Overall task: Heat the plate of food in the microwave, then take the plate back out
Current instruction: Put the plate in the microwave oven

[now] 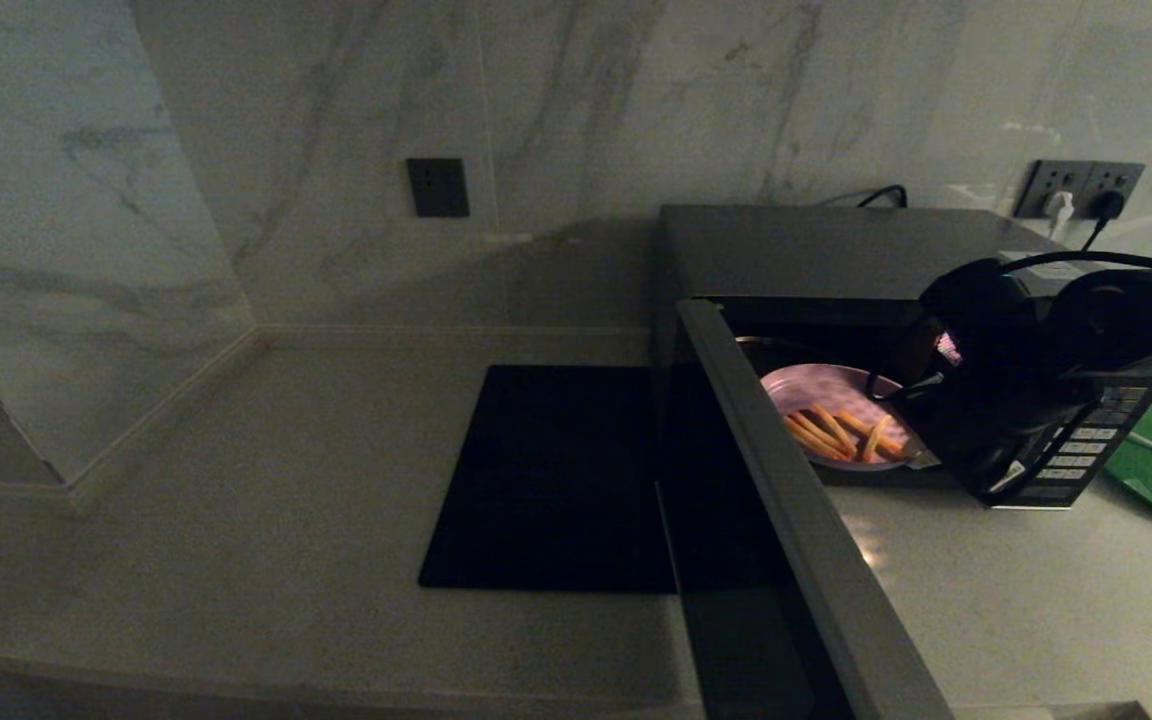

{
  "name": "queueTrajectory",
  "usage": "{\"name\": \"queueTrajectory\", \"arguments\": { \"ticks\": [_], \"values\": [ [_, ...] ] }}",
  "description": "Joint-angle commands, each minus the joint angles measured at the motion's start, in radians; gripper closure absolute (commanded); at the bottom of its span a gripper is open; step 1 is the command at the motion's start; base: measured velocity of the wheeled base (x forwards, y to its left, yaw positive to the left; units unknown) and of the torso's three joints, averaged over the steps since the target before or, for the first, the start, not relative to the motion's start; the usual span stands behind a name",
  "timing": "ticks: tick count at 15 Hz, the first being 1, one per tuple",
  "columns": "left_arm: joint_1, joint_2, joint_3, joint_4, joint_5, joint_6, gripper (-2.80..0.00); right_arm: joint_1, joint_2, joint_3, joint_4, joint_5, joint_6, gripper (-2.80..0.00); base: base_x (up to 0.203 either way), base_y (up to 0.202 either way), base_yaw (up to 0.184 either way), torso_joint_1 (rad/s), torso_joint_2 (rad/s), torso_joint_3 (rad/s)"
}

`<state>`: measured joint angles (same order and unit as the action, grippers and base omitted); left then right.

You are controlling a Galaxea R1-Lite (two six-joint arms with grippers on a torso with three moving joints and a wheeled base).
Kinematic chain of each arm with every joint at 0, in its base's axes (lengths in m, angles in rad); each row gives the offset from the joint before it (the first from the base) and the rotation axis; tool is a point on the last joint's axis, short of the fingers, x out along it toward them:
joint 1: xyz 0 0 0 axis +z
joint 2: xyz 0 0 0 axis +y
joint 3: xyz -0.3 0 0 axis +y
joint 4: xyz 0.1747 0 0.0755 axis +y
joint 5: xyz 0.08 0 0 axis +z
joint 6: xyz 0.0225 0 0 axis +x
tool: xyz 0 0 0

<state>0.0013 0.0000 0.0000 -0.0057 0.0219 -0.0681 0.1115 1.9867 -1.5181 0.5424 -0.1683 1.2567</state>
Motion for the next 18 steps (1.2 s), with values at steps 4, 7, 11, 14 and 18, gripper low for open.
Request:
{"name": "queueTrajectory", "arguments": {
  "ticks": [4,7,11,14,18],
  "values": [
    [0.001,0.0,0.0,0.0,0.0,-0.001,0.0,0.0,0.026,-0.017,0.002,0.004,0.006,0.0,0.0,0.0,0.0,0.0,0.0,0.0],
    [0.0,0.0,0.0,-0.002,0.001,-0.001,0.0,0.0,0.023,0.01,0.002,0.008,0.013,0.0,0.0,0.0,0.0,0.0,0.0,0.0],
    [0.002,0.0,0.0,0.0,0.001,-0.001,0.0,0.01,0.034,0.013,0.001,0.029,0.016,0.0,0.0,0.0,0.0,0.0,0.0,0.0],
    [0.001,0.0,0.0,-0.001,0.0,-0.001,0.0,0.027,0.046,0.012,-0.015,0.029,0.016,0.0,0.0,0.0,0.0,0.0,0.0,0.0],
    [0.0,0.001,0.0,-0.002,0.0,-0.001,0.0,0.043,0.079,0.007,-0.055,0.029,0.01,0.0,0.0,0.0,0.0,0.0,0.0,0.0]
  ]
}}
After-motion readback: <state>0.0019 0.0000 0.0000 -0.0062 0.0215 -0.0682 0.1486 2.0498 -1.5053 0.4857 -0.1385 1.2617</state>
